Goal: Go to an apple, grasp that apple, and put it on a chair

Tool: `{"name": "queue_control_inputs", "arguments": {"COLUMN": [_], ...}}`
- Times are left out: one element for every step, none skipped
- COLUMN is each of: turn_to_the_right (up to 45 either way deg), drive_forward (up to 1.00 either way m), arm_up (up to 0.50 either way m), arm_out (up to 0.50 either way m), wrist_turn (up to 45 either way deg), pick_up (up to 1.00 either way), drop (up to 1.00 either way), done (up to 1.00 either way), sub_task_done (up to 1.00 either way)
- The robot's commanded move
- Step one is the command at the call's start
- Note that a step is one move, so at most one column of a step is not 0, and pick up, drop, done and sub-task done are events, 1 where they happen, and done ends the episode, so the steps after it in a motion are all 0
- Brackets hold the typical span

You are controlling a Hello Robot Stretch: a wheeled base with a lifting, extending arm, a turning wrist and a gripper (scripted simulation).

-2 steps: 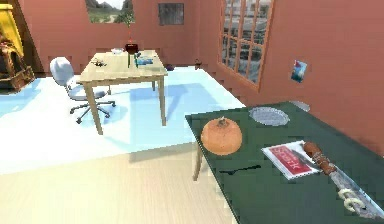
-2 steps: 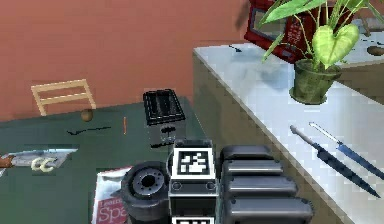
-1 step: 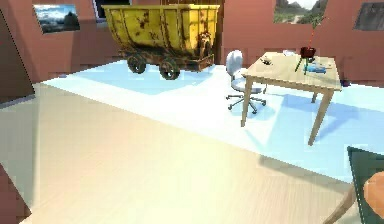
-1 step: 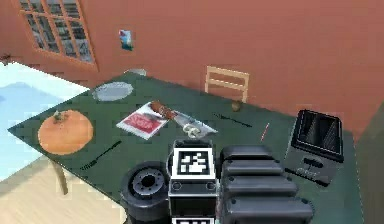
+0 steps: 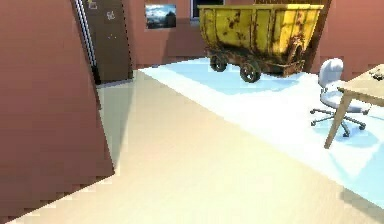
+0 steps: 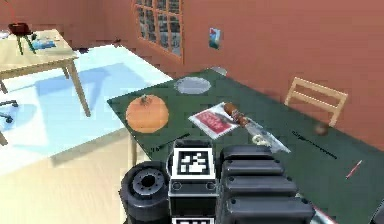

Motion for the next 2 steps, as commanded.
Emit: {"name": "queue_control_inputs", "arguments": {"turn_to_the_right": [0.0, 24.0], "drive_forward": [0.20, 0.00], "arm_up": [0.00, 0.00], "arm_out": [0.00, 0.00], "wrist_turn": [0.0, 0.0], "pick_up": [0.00, 0.00], "drop": [0.00, 0.00], "done": [0.00, 0.00], "sub_task_done": [0.00, 0.00]}}
